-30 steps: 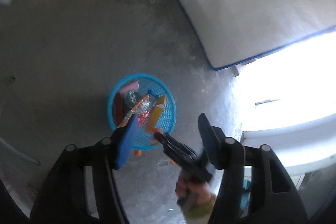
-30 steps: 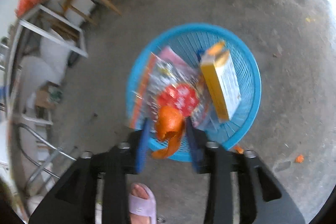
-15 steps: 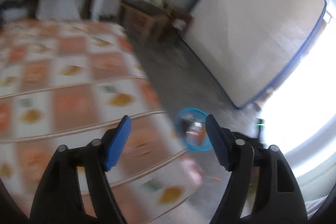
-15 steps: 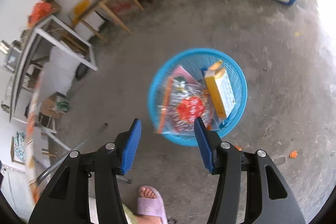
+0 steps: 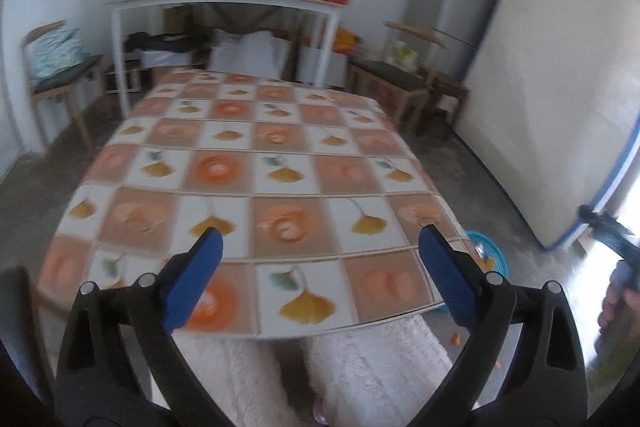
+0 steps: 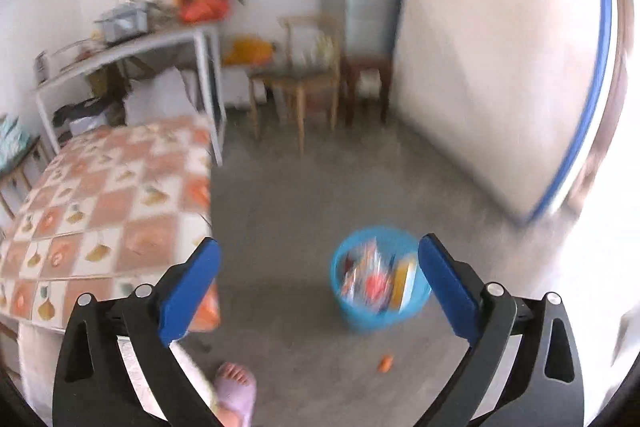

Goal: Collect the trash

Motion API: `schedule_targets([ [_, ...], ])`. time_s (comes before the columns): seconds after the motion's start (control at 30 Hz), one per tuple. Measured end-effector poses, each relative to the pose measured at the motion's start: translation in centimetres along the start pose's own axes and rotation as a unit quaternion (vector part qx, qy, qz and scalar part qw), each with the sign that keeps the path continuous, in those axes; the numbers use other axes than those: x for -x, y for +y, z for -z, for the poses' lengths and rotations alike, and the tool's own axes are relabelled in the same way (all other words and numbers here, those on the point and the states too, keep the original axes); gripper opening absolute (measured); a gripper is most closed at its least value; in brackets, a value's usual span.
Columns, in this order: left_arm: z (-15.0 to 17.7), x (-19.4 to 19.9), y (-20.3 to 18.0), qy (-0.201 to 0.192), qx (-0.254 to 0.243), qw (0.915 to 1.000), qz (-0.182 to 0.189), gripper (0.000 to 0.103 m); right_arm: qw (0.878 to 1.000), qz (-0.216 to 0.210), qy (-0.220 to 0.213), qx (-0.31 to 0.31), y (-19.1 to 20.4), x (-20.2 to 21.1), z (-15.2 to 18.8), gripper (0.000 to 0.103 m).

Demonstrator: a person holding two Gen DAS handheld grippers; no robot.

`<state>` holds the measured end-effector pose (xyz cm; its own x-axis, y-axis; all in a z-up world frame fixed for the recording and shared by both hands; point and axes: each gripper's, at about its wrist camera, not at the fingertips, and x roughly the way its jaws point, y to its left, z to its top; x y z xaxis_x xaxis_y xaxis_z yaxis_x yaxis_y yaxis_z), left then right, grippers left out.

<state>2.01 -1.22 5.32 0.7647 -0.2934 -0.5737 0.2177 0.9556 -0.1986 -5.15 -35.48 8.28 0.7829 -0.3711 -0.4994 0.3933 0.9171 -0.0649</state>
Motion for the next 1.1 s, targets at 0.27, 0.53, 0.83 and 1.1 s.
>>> schedule_targets([
  [0.27,2.0,2.5,-0.8,-0.013,-0.050,0.9941,-0.095,0.094,0.993,-0.096,0.000,0.065,7.3,5.1,-0.3,0.096],
  [0.53,2.2,1.8,-2.2,0.004,-0.040,0.9918,-0.121,0.094,0.987,-0.135,0.037,0.078,11.1,5.4,3.1,0.096],
  [0.83,4.1,-1.1,-5.8,0.051,-0.041,0.9917,-0.111,0.094,0.990,-0.126,0.066,0.024,10.2,3.0,4.7,0.096],
  [1.1,5.1,-2.4,-6.8,0.081,-0.053,0.9866,-0.131,0.094,0.984,-0.106,0.140,0.004,9.6,0.2,7.8,0.096],
])
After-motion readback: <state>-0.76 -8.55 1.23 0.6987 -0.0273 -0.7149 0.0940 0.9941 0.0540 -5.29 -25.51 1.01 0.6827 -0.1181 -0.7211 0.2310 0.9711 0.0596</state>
